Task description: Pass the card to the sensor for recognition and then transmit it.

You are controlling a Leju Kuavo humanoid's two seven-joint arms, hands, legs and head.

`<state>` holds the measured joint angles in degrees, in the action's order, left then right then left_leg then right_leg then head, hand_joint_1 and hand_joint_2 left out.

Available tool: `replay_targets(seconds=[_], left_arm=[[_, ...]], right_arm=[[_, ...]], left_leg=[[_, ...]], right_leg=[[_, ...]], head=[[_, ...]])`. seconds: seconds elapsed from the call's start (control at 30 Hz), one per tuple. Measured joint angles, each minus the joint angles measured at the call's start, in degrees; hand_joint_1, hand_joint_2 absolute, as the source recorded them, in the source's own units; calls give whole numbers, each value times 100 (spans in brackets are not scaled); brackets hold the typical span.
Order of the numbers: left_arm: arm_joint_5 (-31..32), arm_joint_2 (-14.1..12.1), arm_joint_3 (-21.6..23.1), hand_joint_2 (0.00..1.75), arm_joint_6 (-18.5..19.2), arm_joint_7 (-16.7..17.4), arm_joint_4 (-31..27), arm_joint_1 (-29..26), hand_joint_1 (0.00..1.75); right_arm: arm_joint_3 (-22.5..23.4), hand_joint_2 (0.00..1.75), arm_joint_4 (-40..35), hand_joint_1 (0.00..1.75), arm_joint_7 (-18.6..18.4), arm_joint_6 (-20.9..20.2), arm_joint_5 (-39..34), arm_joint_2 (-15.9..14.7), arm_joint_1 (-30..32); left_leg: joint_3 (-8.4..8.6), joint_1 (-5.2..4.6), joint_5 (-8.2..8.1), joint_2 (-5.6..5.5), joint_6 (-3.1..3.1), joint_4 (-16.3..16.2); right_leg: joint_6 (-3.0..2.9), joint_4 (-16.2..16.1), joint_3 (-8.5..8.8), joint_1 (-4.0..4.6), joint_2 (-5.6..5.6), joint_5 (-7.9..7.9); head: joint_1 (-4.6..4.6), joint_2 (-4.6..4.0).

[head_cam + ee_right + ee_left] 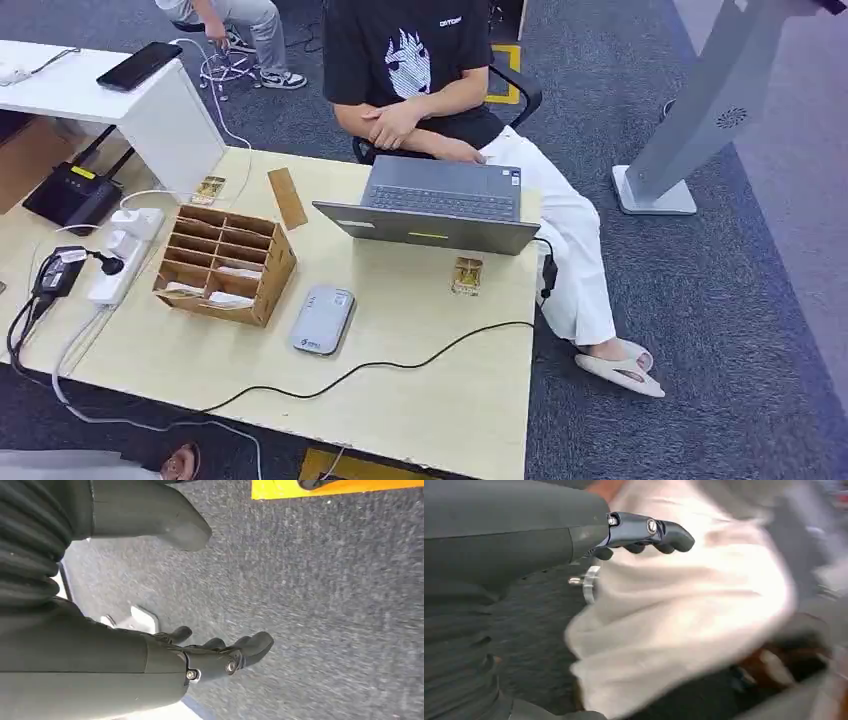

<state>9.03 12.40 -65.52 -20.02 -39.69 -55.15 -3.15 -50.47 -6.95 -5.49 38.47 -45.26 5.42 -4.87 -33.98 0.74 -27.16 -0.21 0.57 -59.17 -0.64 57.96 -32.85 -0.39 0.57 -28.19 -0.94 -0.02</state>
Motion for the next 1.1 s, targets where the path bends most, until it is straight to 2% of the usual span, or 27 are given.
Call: replay_targets(seconds=[0.07, 0.13, 0.27, 0.4, 0.47, 0.53, 0.73, 1.1], left_arm=[[-153, 251, 431, 175, -94, 2, -1000, -298, 0], [-232, 379, 946, 175, -225, -33, -2140, -658, 0], [-33, 552, 1904, 175, -393, -59, -3848, -1176, 0], [322, 635, 2378, 175, -417, -59, -4759, -1374, 0], [788, 655, 2712, 175, -529, -64, -5248, -1478, 0], [1094, 622, 3049, 175, -602, -62, -5530, -1499, 0], [1532, 335, 3621, 175, -743, 0, -5840, -1429, 0], [1530, 169, 3944, 175, -776, 0, -5997, -1423, 0]], right_arm=[[0, 175, 0, 0, 11, 9, -53, 0, 3], [0, 175, 0, 0, 4, 9, -96, 0, 1], [0, 175, 0, 0, -15, 2, -140, 0, -3], [0, 175, 0, 0, -41, -7, -153, 0, 2], [-2, 175, 0, 0, -63, -31, -155, 0, -1], [-2, 175, 0, 0, -96, -81, -153, 0, -5], [-15, 175, 0, 0, -153, -140, -112, 0, -10], [-15, 175, 0, 0, -155, -144, -109, 0, -11]], left_leg=[[-4, -1, -5, -2, -6, -8], [-3, -5, -9, -1, -9, -10], [-4, -6, -10, -6, -10, -10], [1, -4, -10, -1, -10, -10], [2, -3, -9, -4, -9, -10], [2, -3, -9, -5, -9, -10], [4, -2, -9, -3, -8, -9], [2, -4, -10, -3, -9, -9]], right_leg=[[1, -3, 1, 0, -3, 0], [2, -5, 0, -3, -3, -1], [3, -6, 5, -5, -10, -2], [1, -6, 3, -6, -5, 0], [2, -6, 5, -6, -7, -1], [1, -5, 6, -6, -9, -1], [0, -1, 5, -5, -6, -1], [1, -2, 5, -6, -5, -2]], head=[[13, 0], [11, 0], [11, -2], [6, 0], [6, 0], [9, 0], [6, 0], [9, 0]])
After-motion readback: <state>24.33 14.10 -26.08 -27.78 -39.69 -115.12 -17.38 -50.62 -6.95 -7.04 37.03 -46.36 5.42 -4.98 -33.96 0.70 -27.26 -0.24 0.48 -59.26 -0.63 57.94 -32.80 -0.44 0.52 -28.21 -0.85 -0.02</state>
